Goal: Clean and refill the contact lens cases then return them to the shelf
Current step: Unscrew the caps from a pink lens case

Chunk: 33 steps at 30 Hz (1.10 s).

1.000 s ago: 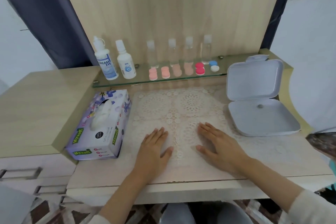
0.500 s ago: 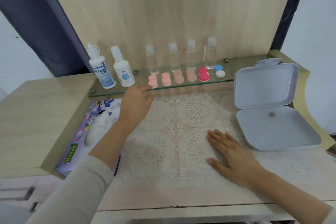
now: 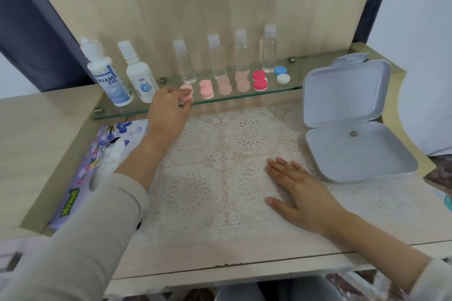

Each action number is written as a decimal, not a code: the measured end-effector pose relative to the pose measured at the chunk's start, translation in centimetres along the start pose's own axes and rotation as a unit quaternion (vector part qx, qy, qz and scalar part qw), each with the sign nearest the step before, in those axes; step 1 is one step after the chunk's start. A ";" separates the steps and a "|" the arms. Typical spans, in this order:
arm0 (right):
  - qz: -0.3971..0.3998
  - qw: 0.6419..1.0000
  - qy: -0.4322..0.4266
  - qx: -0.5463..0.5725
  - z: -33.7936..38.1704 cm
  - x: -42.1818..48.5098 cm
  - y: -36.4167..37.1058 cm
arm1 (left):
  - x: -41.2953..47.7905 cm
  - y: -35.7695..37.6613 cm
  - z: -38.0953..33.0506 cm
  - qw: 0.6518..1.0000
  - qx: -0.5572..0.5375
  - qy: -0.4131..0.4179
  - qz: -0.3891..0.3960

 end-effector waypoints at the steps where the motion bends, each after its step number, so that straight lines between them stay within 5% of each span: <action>1: -0.002 1.000 -0.001 0.002 0.0 0.0 0.0 | 0.0 -0.1 0.1 1.000 -0.006 -0.004 -0.002; 16: -0.006 1.000 0.001 0.007 0.0 -0.1 0.0 | -3.8 -2.6 -0.8 0.995 -0.102 -0.010 -0.019; 24: -0.002 1.000 0.008 0.012 0.1 -0.2 -0.2 | -13.1 -1.4 -2.8 0.962 -0.233 0.011 0.140; 33: -0.007 0.998 0.028 0.055 0.5 0.0 -0.4 | -17.4 1.5 -2.0 0.939 -0.237 0.060 0.241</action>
Point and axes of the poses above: each hand's wrist, its own x-axis towards the middle knuckle, its own y-axis out of the palm, z = x × y, the point moved 4 cm from there along x, towards the middle knuckle, and after that the axes turned 4 degrees about -y, right-handed, at the moved point
